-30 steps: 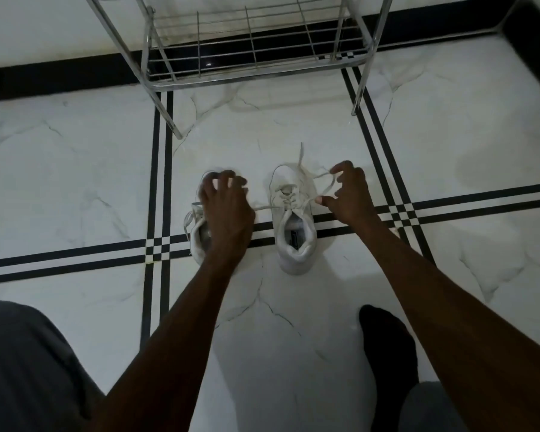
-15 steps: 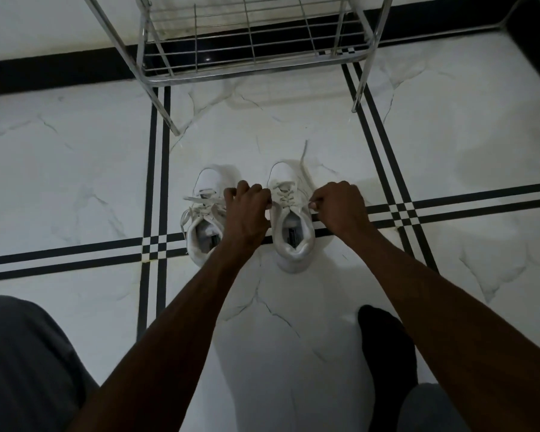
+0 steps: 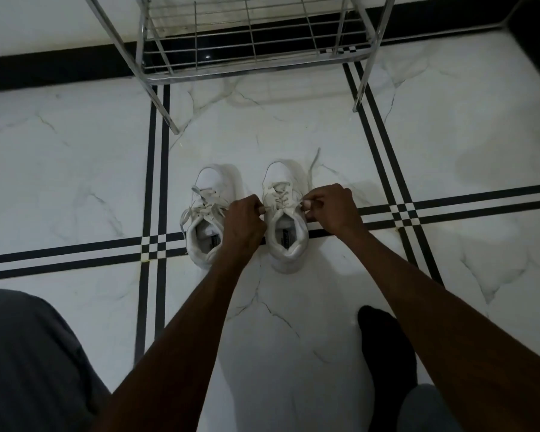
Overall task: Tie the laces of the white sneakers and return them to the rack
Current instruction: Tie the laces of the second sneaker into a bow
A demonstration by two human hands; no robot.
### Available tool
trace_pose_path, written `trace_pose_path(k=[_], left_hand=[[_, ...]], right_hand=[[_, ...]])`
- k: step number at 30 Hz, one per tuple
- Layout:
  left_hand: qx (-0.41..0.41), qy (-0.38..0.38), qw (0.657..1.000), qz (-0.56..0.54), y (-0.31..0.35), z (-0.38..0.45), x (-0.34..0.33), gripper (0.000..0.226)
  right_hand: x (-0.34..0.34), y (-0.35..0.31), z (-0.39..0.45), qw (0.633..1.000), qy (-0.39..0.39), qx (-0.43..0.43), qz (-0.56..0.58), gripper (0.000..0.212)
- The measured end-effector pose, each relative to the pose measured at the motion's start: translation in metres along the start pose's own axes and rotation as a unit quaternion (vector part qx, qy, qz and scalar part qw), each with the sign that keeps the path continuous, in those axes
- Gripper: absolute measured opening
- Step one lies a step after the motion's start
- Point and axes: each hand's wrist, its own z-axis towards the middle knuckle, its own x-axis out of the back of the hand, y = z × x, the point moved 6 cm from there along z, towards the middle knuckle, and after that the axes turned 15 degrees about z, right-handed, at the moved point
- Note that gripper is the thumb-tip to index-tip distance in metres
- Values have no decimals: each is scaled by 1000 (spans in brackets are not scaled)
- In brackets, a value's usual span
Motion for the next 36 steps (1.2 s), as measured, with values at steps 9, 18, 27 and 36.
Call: trace_pose_path(k=[9, 18, 27, 36], left_hand=[[74, -17, 983, -164, -11, -9, -6, 4], [60, -87, 941, -320, 4, 12, 26, 41], [27, -100, 910, -402, 29, 24, 23, 28], [-81, -66, 968, -228, 34, 21, 30, 31]], right_hand=[[-5, 21, 1, 989, 45, -126, 67, 11], [19, -6, 5, 946, -53, -173, 268, 38], [-4, -34, 16, 949, -65, -103, 291, 25], [-12, -25, 21, 945, 7, -159, 287, 23]])
